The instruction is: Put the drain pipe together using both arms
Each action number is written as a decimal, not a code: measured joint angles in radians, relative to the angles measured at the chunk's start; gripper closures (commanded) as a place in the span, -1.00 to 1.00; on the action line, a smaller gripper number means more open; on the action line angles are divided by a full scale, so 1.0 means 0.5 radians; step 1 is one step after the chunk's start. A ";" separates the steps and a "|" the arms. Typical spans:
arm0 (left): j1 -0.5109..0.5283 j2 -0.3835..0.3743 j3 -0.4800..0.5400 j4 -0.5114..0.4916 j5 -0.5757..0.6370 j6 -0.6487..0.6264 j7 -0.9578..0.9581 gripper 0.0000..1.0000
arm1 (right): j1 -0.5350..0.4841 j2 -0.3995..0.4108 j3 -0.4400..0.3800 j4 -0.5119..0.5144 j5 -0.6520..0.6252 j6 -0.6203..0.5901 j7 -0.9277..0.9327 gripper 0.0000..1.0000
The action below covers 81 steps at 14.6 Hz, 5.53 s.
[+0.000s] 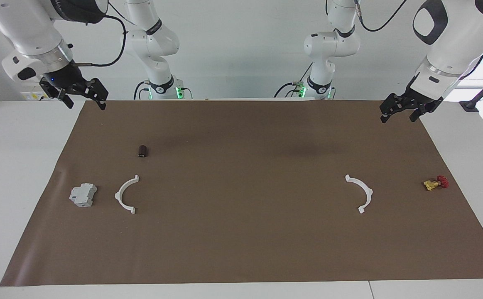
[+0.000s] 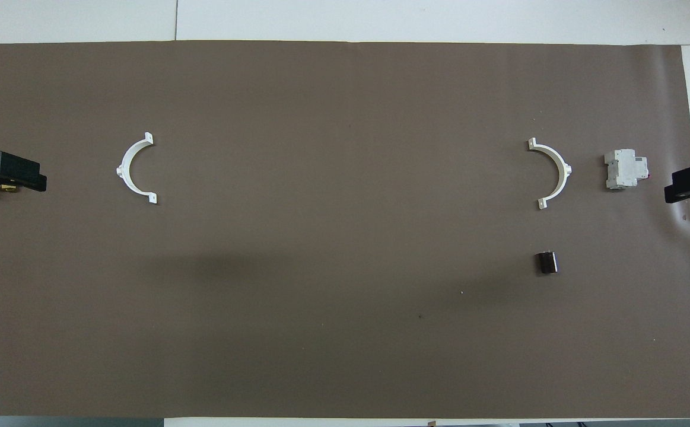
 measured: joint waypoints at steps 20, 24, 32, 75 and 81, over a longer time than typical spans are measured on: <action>0.000 0.007 0.001 -0.302 0.000 0.558 0.008 -1.00 | -0.045 0.899 -0.001 -0.544 0.182 1.644 -0.554 -0.10; 0.001 0.189 0.001 -0.410 0.000 0.893 0.012 -1.00 | -0.040 0.882 0.001 -0.649 0.184 1.785 -0.555 1.00; 0.032 0.648 0.002 -0.503 0.000 1.510 0.021 -0.89 | 0.081 0.862 0.055 -0.277 0.189 1.240 -0.352 1.00; -0.984 0.778 -0.034 -0.221 0.246 1.133 -1.335 1.00 | 0.153 -0.033 -0.016 -0.088 0.165 0.014 0.452 -1.00; -1.152 0.918 -0.034 -0.158 0.246 1.169 -1.467 1.00 | 0.106 -0.068 0.047 -0.176 0.001 0.108 0.368 -1.00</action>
